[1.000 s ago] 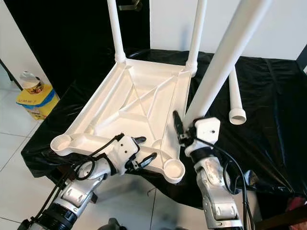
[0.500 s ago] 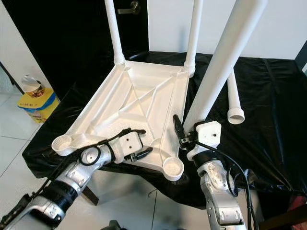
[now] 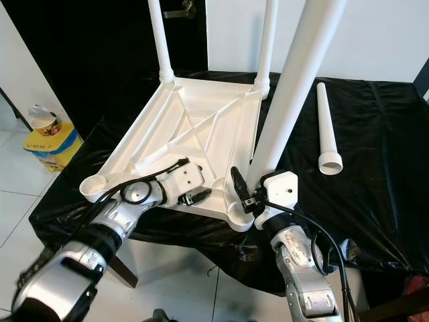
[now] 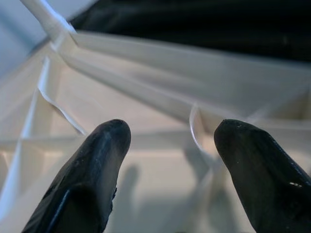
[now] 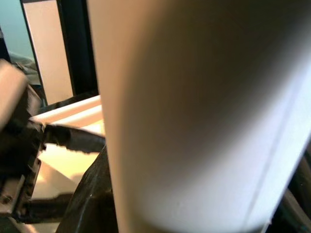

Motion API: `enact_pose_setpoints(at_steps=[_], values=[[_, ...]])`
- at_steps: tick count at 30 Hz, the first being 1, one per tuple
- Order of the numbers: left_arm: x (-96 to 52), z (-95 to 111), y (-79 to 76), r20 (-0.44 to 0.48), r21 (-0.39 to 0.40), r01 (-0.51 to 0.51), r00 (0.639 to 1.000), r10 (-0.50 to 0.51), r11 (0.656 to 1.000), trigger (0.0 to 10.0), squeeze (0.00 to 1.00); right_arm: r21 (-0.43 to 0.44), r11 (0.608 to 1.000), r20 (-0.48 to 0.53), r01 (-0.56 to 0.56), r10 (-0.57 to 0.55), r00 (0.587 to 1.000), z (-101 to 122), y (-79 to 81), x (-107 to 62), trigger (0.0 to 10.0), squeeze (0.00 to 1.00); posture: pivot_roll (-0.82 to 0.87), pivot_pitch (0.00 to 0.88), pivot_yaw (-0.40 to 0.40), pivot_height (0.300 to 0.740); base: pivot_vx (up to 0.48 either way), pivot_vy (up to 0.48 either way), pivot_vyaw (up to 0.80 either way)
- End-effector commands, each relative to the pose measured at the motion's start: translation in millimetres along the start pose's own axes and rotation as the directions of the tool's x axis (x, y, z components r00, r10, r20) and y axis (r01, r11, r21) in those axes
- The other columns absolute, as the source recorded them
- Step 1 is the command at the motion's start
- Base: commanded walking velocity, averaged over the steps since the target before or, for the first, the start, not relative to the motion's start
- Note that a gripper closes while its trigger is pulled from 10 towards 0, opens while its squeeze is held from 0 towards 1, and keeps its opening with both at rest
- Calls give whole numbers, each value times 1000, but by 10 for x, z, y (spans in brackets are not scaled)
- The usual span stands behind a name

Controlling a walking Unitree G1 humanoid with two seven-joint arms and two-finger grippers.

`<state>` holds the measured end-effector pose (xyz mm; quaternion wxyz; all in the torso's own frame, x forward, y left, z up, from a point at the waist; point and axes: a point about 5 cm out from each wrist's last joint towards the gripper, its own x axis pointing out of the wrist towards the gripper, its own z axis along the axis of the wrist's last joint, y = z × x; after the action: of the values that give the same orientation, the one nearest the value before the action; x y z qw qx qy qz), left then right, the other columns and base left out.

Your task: Building children table

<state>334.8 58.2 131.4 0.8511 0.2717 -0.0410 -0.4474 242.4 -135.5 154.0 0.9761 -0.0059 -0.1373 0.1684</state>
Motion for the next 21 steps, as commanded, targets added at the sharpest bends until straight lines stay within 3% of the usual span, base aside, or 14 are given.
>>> enact_pose_setpoints(at_steps=[1,2,4,6,10,13,21], values=[[-52,92,-8,90,-91,-24,995,32,996,10000,0,-5,1000,-3,-16,16,1000,4,14,9,10000,0,-55,38,10,740,0,0,0],[-52,92,-8,90,-91,-24,995,32,996,10000,0,-5,1000,-3,-16,16,1000,4,14,9,10000,0,-55,38,10,740,0,0,0],[-217,191,-199,200,-151,120,976,-88,981,10000,0,-21,997,-39,-70,69,997,-69,61,22,10000,0,-41,43,1,740,0,0,0],[-311,211,-304,217,-120,181,964,-152,976,10000,0,-11,996,-67,-86,85,994,-123,80,23,10000,0,-29,44,-5,740,0,0,0],[-333,200,-329,207,-109,193,964,-167,975,10000,0,1,996,-76,-86,86,993,-140,82,24,10000,0,-27,44,-7,740,0,0,0],[-494,199,-406,195,-148,197,967,-166,969,10000,0,-33,993,-191,-117,108,976,-302,84,-2,10000,0,6,40,-29,740,0,0,0],[-600,188,-452,179,-166,155,976,-124,974,10000,0,-38,987,-225,-154,142,964,-352,84,-33,10000,0,21,37,-46,740,0,0,0]])
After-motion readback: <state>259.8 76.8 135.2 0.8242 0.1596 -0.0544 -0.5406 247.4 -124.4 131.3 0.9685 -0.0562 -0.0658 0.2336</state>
